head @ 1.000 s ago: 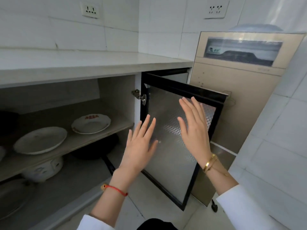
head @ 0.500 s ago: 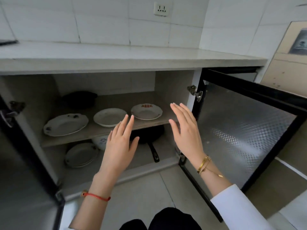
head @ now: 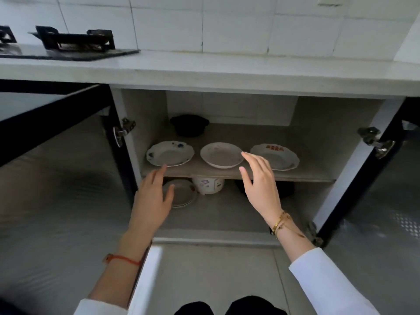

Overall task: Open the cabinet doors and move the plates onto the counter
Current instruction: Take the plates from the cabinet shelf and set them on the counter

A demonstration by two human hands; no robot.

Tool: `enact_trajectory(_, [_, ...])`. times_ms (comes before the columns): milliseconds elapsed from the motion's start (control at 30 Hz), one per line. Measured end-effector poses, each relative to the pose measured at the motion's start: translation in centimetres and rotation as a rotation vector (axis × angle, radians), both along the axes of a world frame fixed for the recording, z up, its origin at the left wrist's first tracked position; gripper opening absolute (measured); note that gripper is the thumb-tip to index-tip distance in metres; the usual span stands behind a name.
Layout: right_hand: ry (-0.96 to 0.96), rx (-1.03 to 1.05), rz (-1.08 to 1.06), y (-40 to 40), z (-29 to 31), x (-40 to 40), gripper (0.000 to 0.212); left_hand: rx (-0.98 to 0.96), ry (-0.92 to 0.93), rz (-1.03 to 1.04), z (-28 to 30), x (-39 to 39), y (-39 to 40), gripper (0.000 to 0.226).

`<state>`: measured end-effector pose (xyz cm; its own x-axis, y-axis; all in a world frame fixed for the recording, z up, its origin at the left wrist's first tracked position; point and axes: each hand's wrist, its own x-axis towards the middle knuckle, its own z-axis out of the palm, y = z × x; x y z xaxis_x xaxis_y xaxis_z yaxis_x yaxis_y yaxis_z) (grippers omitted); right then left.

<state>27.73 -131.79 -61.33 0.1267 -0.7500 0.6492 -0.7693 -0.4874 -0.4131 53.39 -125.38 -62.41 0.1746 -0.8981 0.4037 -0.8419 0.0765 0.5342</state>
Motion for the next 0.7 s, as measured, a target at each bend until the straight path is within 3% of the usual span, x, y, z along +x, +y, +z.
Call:
enact_trajectory(467, [-0.011, 0.129, 0.114, -8.3, -2.0, 7.9, 0.035, 0.024, 0.056, 0.099, -2.3, 4.2, -6.5, 0.05])
enact_trajectory(700, [-0.108, 0.3, 0.178, -13.2, -4.0, 11.9, 0.03, 0.056, 0.242, 0.165, -4.5, 5.9, -11.9, 0.036])
